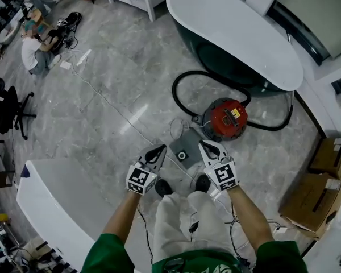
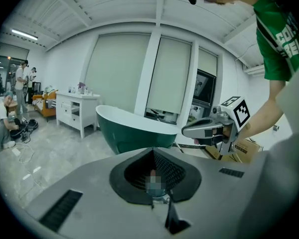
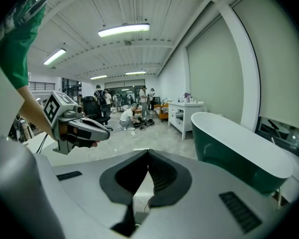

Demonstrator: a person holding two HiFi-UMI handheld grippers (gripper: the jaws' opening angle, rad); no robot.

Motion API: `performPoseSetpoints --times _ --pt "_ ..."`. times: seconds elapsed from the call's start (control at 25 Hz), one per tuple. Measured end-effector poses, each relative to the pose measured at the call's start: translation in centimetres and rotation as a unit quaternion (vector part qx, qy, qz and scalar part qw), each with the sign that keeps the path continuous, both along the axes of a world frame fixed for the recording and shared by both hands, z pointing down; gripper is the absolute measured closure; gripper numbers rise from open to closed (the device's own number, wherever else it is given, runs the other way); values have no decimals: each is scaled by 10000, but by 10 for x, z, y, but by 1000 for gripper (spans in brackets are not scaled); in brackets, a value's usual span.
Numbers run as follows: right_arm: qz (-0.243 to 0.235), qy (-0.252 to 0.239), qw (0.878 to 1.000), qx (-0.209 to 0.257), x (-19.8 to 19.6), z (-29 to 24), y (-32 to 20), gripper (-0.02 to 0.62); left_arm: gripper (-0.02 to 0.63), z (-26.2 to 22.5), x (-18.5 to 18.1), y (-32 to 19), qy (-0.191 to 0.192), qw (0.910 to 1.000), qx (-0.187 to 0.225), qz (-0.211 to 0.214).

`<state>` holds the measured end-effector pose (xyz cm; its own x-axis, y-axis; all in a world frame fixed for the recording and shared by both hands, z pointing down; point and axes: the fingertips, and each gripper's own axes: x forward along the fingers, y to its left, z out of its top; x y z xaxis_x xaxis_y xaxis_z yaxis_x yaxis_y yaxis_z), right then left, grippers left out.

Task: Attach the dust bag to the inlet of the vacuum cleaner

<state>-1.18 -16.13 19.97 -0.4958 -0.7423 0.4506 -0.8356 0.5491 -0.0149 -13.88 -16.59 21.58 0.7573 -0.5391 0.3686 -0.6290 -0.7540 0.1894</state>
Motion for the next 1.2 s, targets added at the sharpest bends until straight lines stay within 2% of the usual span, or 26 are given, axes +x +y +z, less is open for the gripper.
performPoseSetpoints --times 0.36,0.72,0.88,1.2 --pt "-20 8 10000 53 1 106 -20 588 603 113 16 -23 -54 9983 92 566" --pt "-139 -18 9998 153 -2 211 -22 588 603 217 23 -31 -17 9954 240 923" --pt "-185 -34 9994 293 -6 254 -28 588 603 267 20 -35 -114 9941 339 1025" --pt "-636 34 9954 710 -9 333 -33 588 603 354 48 -42 -156 9849 825 1515"
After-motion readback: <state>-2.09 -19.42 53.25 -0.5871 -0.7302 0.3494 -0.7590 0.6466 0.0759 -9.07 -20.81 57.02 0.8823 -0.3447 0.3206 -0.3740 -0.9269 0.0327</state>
